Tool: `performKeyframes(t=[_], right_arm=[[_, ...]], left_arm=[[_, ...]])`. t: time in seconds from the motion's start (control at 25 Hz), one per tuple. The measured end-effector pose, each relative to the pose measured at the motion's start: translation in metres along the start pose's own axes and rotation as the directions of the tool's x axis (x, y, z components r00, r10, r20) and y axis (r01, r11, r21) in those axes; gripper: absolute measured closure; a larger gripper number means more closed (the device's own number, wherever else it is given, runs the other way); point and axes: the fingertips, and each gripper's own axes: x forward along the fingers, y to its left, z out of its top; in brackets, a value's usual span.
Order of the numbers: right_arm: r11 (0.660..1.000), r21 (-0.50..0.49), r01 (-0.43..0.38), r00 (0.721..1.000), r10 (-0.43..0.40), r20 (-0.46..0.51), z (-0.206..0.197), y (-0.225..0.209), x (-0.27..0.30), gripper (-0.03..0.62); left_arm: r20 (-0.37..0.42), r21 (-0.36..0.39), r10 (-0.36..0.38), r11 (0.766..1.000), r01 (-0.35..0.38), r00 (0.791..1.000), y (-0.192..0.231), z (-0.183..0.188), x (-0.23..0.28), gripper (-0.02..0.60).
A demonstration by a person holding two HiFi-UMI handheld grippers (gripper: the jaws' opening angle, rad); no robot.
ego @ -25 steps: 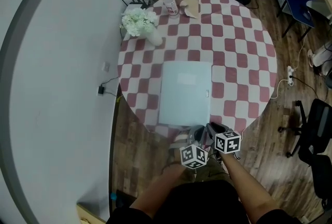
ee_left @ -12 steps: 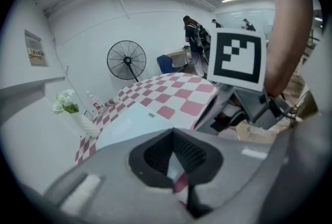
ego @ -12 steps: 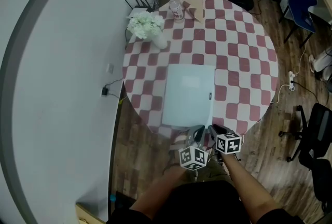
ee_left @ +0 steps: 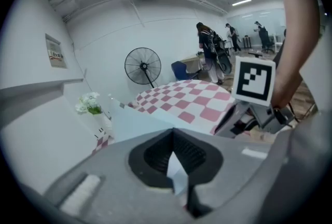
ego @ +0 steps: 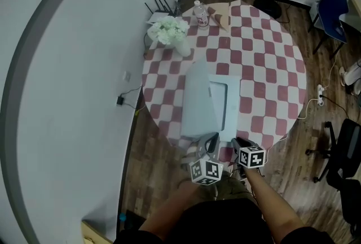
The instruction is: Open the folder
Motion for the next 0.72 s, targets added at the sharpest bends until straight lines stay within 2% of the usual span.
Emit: performKeyframes(t=[0.08, 0.24, 0.52, 0.72], right_arm=[[1.000, 0.000, 0.005, 1.000, -0.005, 0.003, 0.000, 0.001, 0.001, 0.526], [1.000, -0.004, 0.019, 1.000, -0.019, -0.008, -0.001, 0.001, 0.000, 0.526], [0.997, -0.042, 0.071, 0.997, -0.072, -0.025, -0.001, 0.007, -0.002, 0.526], [0.991, -0.048, 0.125, 0.992, -0.126, -0.025, -0.002, 0.012, -0.001, 0.526]], left_arm=[[0.010, -0.011, 0.028, 1.000, -0.028, 1.000, 0.011, 0.001, -0.008, 0.583], [0.020, 0.013, 0.095, 0.995, -0.095, 0.995, 0.033, 0.001, -0.027, 0.583], [0.025, -0.082, 0.245, 0.967, -0.242, 0.969, 0.098, -0.019, -0.071, 0.581], [0.026, -0.144, 0.320, 0.939, -0.313, 0.947, 0.139, -0.046, -0.098, 0.580]])
